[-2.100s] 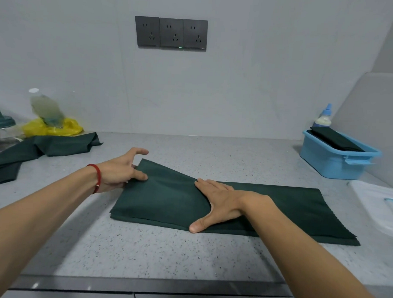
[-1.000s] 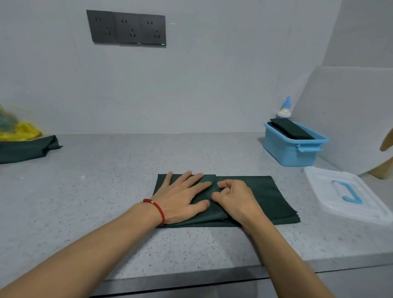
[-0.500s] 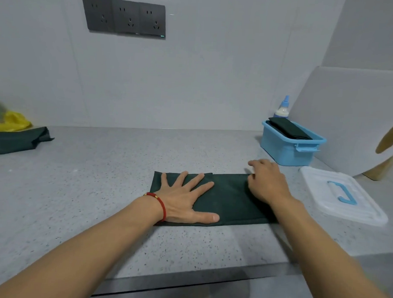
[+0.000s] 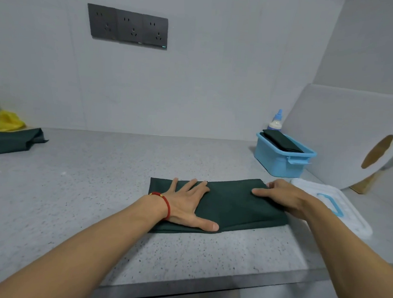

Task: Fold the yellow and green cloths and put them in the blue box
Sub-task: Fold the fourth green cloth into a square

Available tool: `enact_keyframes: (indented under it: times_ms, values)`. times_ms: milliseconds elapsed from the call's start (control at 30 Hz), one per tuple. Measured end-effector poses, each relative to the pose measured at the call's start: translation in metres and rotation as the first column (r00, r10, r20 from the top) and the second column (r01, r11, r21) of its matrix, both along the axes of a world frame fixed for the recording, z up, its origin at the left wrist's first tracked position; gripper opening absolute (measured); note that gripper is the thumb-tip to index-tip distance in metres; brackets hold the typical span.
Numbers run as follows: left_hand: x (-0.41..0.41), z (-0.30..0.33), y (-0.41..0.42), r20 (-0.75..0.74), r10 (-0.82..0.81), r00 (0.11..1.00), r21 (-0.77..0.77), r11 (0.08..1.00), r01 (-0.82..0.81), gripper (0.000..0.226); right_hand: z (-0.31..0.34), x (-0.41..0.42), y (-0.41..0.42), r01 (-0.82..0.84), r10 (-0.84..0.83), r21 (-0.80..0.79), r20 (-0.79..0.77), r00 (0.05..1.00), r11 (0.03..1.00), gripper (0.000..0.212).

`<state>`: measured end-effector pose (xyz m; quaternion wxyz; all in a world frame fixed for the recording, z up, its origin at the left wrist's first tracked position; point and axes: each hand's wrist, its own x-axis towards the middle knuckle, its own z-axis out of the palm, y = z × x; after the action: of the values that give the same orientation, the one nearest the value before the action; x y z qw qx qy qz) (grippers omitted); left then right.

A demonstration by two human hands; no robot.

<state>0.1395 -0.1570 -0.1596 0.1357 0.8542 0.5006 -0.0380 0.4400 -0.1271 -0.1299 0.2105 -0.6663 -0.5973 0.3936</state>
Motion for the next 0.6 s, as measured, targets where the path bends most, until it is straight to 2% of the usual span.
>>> enact_keyframes:
  times_ms: [100,267,433,533,600]
  values:
    - [0.002,-0.001,0.001,-0.007,0.007,1.000,0.022,1.000,-0.006,0.124,-0.008,0.003,-0.009,-0.036,0.033,0.059,0.047,0.998,0.998,0.028]
    - [0.007,-0.002,0.002,-0.059,0.006,0.998,0.022,1.000,-0.005,0.124,-0.002,-0.002,-0.022,0.001,0.000,0.129,-0.012,1.000,0.992,0.025]
    - [0.011,0.008,0.006,-0.074,0.026,0.997,0.003,1.000,-0.026,0.128,0.050,-0.025,-0.023,0.006,0.028,0.214,-0.153,0.988,0.977,0.025]
    - [0.015,0.018,0.006,-0.088,0.035,0.996,0.001,0.999,-0.035,0.127,0.080,-0.059,-0.022,-0.071,0.107,0.234,-0.145,0.984,0.970,0.026]
    - [0.013,0.023,0.001,-0.001,0.055,0.998,-0.009,0.998,-0.055,0.114,0.092,-0.084,-0.020,-0.125,0.151,0.219,-0.109,0.982,0.968,0.023]
